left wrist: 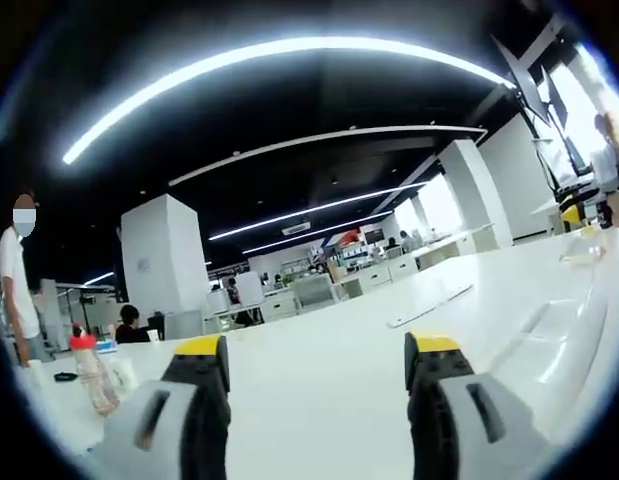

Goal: Snap each plastic latch of the storage box into its locked position after aligning the lid with the box until every specified latch is closed and the lid sits flush.

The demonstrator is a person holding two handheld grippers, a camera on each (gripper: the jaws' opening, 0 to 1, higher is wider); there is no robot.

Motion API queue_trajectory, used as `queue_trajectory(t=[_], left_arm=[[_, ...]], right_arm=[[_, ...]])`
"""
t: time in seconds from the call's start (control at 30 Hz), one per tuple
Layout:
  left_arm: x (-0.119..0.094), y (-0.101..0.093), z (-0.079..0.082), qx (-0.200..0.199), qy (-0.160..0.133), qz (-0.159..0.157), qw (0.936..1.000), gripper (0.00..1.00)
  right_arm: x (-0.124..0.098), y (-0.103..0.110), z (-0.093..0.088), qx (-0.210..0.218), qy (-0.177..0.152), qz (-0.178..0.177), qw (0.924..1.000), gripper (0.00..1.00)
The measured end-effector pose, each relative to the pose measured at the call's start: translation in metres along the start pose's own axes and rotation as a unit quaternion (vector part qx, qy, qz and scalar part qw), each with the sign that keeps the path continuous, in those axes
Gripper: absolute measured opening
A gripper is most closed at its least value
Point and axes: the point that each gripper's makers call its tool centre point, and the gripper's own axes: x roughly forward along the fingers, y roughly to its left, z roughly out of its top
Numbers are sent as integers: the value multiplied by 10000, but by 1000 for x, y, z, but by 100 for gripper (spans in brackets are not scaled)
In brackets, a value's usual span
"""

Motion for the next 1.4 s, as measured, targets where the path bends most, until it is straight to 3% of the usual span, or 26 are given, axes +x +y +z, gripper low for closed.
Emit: queue_trajectory(t=[1.4], left_arm=[[0,-1,-1,61,35,-24,10000,72]], right_arm=[[0,2,-1,-13,42,-3,10000,24]])
